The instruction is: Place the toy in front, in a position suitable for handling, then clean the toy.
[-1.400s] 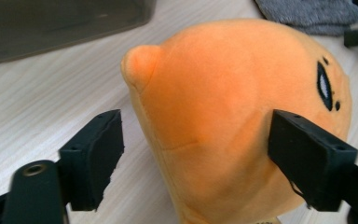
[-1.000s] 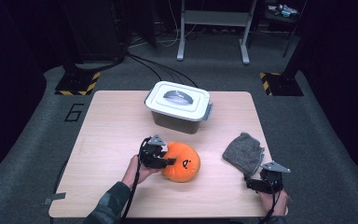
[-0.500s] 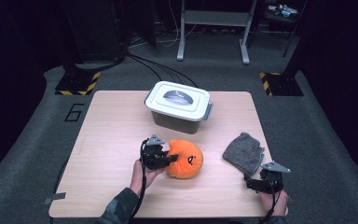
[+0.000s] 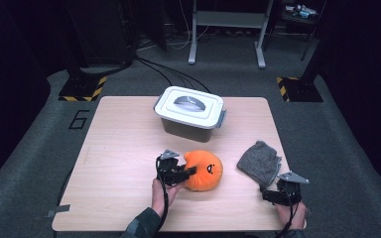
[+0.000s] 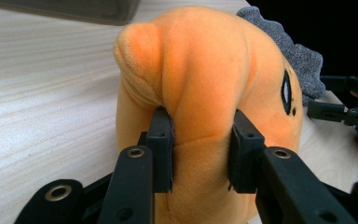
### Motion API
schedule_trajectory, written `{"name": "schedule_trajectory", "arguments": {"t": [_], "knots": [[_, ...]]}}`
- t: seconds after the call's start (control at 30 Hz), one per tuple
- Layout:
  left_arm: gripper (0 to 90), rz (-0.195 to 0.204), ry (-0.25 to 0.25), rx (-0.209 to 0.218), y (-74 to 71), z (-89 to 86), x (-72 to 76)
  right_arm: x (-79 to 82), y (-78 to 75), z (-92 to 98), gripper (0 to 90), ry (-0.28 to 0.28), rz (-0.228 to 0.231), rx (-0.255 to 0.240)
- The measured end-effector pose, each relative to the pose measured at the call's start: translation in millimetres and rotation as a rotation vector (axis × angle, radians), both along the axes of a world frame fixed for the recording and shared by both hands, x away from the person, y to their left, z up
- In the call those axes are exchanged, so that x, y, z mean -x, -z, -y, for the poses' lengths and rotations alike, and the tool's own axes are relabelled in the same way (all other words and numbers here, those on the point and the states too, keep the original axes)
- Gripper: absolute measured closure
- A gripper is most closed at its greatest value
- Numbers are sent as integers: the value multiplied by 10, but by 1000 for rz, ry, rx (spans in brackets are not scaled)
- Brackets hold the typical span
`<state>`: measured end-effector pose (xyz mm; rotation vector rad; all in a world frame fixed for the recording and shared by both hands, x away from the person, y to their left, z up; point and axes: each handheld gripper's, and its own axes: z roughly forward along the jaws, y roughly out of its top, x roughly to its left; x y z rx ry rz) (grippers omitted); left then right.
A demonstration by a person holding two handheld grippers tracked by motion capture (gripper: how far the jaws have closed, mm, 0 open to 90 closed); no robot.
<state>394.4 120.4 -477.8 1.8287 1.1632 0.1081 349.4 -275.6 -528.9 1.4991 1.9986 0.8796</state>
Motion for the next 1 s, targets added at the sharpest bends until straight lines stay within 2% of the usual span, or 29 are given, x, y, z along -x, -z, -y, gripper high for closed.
{"name": "schedule_trajectory", "arguments": {"t": [0.03,0.07,0.13,0.23,0.27,0.33,0.4,0.5,0.6,0.63,0.67,0.73,0.83,0.87,0.93,0.97,1.0], "knots": [[603,0,0,0,0,0,0,0,0,0,113,0,0,0],[551,2,13,-23,-37,-1,-12,-2,0,0,112,1,0,-1],[444,13,35,-41,-80,-22,-23,-2,-1,1,112,1,-1,-2],[394,12,44,-54,-91,-34,-34,-1,-1,2,111,2,-2,-3],[402,5,61,-57,-70,-43,-39,-2,-2,1,110,6,-2,-6],[476,7,71,-60,-54,-45,-40,-4,-4,5,105,3,-5,-11],[567,4,70,-58,2,-42,-33,-1,-18,27,88,12,-15,-63],[631,8,63,-57,16,-35,-15,-2,-41,84,75,26,-12,-97],[636,6,61,-57,20,-36,-13,-6,-111,73,77,51,-6,-83],[639,6,56,-56,22,-36,-11,-19,-163,62,77,56,1,-75],[645,5,53,-54,22,-36,-7,-59,-281,34,79,59,16,-63],[656,16,54,-55,25,-32,-6,-125,-383,-5,79,60,32,-45],[665,12,49,-49,23,-24,2,-234,-443,-41,64,52,23,-36],[675,16,45,-37,18,-25,8,-356,-471,-83,52,39,6,-3],[680,27,49,-30,5,-26,12,-485,-459,-112,39,34,-15,16],[682,27,49,-30,5,-26,12,-485,-459,-112,39,34,-15,16],[683,29,47,-14,-5,-23,14,-608,-431,-154,22,45,-47,26]]}}
